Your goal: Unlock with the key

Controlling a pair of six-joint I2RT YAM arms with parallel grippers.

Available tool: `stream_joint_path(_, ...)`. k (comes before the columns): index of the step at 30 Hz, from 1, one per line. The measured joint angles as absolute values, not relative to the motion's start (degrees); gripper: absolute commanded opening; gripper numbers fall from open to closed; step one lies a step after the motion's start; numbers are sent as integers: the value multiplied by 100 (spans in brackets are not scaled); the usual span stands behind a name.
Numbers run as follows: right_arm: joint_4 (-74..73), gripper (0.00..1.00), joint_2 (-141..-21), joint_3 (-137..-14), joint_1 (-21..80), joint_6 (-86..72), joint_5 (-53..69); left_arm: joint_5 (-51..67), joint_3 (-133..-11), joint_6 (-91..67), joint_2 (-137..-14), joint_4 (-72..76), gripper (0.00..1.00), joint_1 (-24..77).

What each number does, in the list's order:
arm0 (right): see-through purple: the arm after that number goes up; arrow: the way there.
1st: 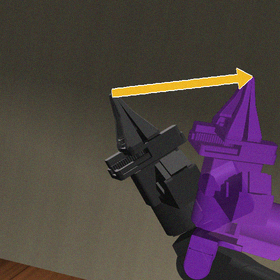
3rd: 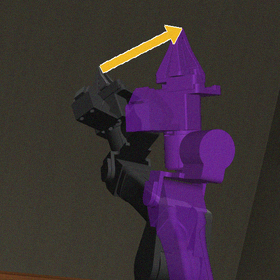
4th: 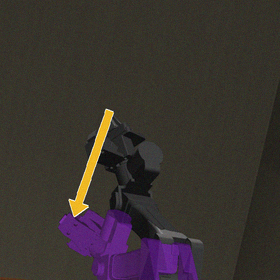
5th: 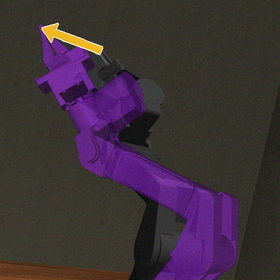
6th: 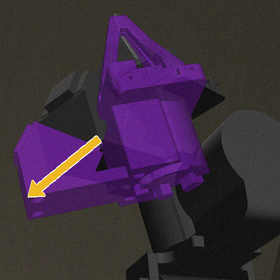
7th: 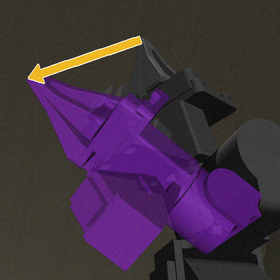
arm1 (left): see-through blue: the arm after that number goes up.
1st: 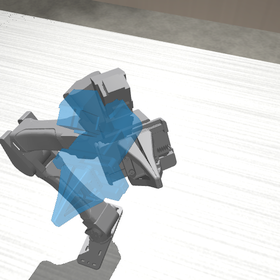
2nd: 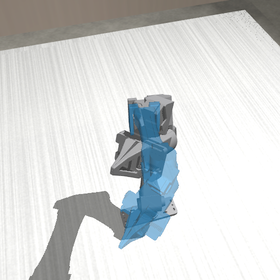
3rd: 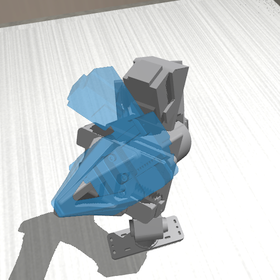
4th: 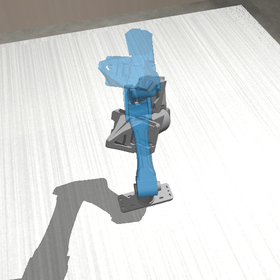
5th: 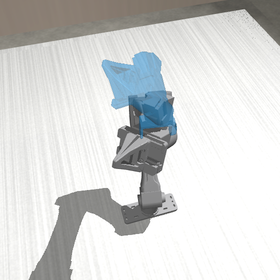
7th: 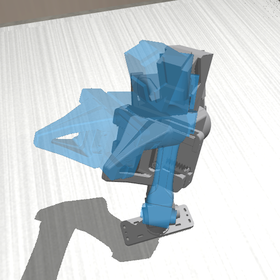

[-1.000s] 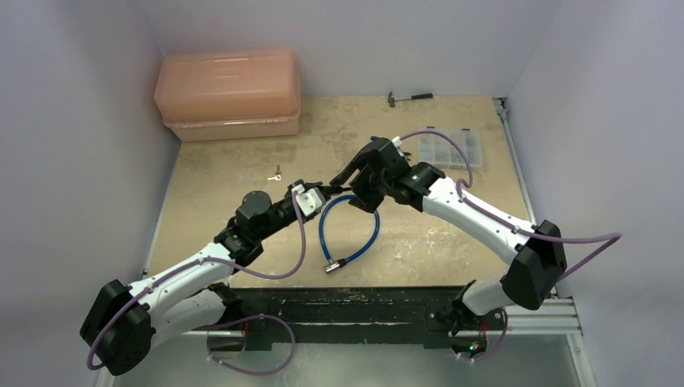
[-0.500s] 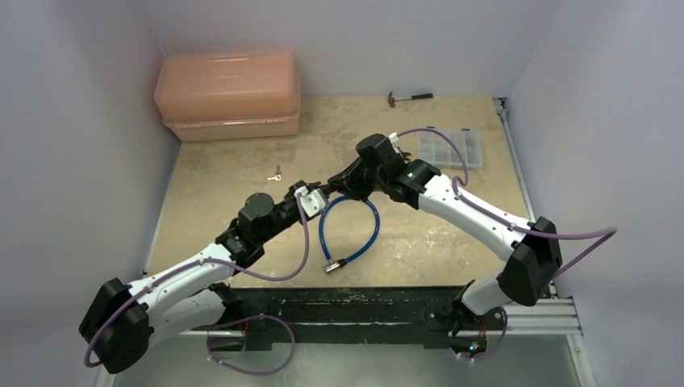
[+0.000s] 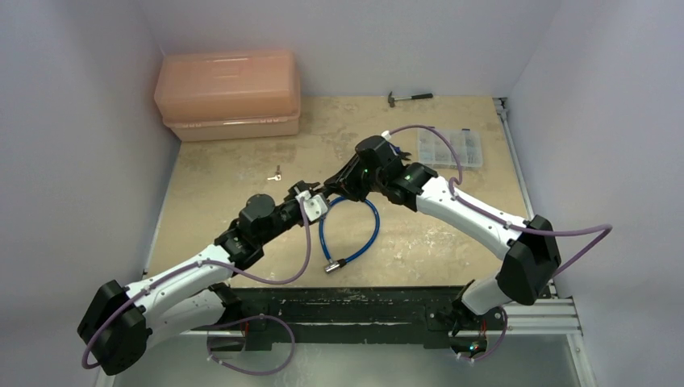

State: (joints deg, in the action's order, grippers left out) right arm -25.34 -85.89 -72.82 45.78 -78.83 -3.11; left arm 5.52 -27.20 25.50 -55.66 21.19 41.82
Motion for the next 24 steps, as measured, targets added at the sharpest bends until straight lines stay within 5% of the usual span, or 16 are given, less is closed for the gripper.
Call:
stream_joint_path(5, -2486, 0, -8709, -7354, 4504, -7199, 130, 961, -2724, 2659, -5293, 2128, 78, 4259)
stream_joint_path(14, -3218, 0, -9443, -8250, 4060, -5874, 421, 1288, -2733, 2744, -4897, 1793, 93, 4268)
stream_joint_path(24, -4047, 0, -10171, -9004, 3247, -4362, 832, -895, -3334, 1601, -4943, 1610, 99, 4278)
